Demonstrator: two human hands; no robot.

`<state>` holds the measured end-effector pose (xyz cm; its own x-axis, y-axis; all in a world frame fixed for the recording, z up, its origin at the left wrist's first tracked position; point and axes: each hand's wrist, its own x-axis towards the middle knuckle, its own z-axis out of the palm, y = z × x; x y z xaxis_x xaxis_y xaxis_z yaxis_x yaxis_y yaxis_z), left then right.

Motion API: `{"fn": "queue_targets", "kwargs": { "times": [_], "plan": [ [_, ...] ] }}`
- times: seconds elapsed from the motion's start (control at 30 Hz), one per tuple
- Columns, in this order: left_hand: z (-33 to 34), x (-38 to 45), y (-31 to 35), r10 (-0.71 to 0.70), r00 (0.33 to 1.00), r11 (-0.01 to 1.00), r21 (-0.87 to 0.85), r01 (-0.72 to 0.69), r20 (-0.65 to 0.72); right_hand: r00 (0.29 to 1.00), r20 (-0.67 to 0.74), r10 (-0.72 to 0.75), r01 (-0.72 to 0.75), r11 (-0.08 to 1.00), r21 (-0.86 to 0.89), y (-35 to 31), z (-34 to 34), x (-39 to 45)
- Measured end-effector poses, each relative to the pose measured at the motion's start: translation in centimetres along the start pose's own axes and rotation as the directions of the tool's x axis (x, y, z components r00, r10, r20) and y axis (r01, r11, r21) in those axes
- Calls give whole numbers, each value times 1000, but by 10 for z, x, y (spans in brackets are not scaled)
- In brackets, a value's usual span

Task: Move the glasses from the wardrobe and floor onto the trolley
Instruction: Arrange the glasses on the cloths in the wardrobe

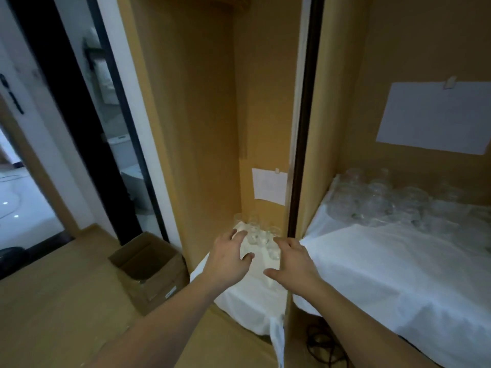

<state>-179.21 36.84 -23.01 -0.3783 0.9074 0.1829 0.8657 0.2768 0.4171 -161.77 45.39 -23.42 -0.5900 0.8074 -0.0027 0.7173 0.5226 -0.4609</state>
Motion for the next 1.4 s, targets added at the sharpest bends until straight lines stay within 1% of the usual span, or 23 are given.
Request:
{"fn": "queue_targets", "kwargs": {
  "times": [0.17, 0.3, 0.43, 0.53, 0.73, 0.87, 1.07, 1.3, 1.4],
  "plan": [
    [-22, -17, -71, -80, 997, 997, 2, 80, 13, 1000, 29, -2, 1, 1000, 6, -61, 42, -2],
    [-28, -23, -111, -85, 996, 996, -14, 86, 34, 998, 62, 31, -32, 999, 14, -88, 69, -8],
    [-20, -25, -134, -97, 991, 994, -42, 101, 91, 990, 122, 72, -70, 997, -20, -99, 88, -12],
    [-15, -19, -144, -109, 987, 992, -53, 116, 119, 988, 131, 84, -80, 996, -31, -104, 93, 0],
    [-15, 1, -168, -179, 979, 983, -32, 183, 95, 989, 140, 53, -51, 999, -17, -117, 106, 50],
    [-24, 35, -185, -219, 971, 976, 6, 219, 95, 985, 164, 45, -51, 998, 34, -117, 118, 89],
    [-20, 105, -190, -218, 963, 975, 69, 210, 161, 976, 199, 91, -110, 990, 90, -100, 124, 155],
    [4, 177, -186, -135, 958, 990, 78, 119, 254, 966, 206, 153, -181, 976, 124, -66, 126, 211],
    [21, 204, -185, -88, 959, 995, 62, 74, 271, 959, 219, 182, -206, 974, 94, -51, 128, 226]
  ]
}}
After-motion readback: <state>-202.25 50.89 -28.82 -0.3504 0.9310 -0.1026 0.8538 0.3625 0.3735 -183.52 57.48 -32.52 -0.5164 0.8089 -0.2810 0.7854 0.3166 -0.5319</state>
